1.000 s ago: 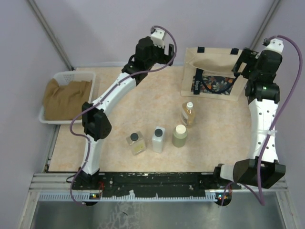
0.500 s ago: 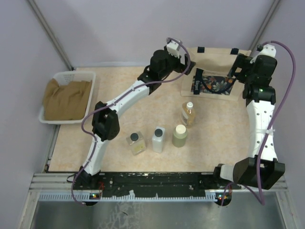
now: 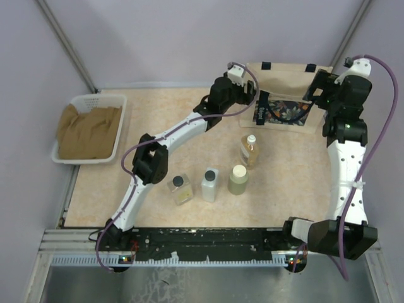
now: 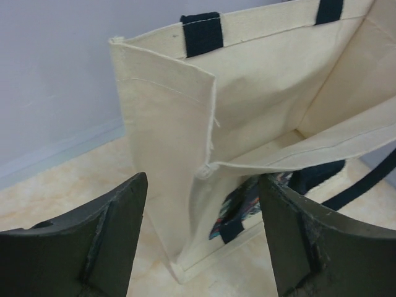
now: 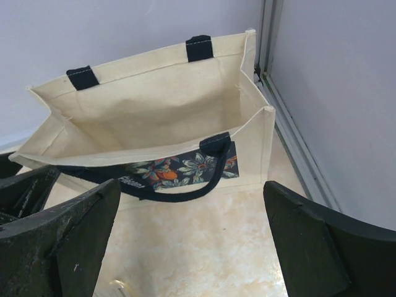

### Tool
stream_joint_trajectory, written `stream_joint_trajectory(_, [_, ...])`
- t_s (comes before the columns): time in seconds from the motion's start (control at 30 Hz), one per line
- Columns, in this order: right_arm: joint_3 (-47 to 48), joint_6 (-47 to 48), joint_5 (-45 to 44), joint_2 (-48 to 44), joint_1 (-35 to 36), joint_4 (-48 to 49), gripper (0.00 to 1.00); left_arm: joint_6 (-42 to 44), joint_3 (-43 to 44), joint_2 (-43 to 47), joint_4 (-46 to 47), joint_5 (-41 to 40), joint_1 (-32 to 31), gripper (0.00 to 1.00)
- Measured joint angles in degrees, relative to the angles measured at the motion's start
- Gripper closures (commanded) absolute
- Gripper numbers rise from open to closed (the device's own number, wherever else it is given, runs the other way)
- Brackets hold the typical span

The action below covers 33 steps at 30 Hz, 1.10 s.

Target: Place the personal care products into the canvas bag

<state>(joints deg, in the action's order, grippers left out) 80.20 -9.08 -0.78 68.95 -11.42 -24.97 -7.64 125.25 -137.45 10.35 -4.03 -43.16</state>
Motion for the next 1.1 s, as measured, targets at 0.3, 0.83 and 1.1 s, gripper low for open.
stream_joint_trajectory(0.3, [-1.70, -0.07, 0.50, -0.15, 0.00, 0.68, 0.01, 1.66, 0.31, -0.07, 1.03, -1.99, 0.07, 0.88])
stream_joint_trajectory(0.83, [-1.97, -0.11, 0.48, -0.20, 0.00, 1.49, 0.01, 2.05, -6.23, 3.06, 3.15, 0.76, 0.72, 1.00])
stream_joint_trajectory(1.1, [-2.64, -0.17, 0.68, -0.17, 0.00, 1.88, 0.01, 4.74, -27.02, 19.39, 3.93, -0.63, 2.51, 1.00])
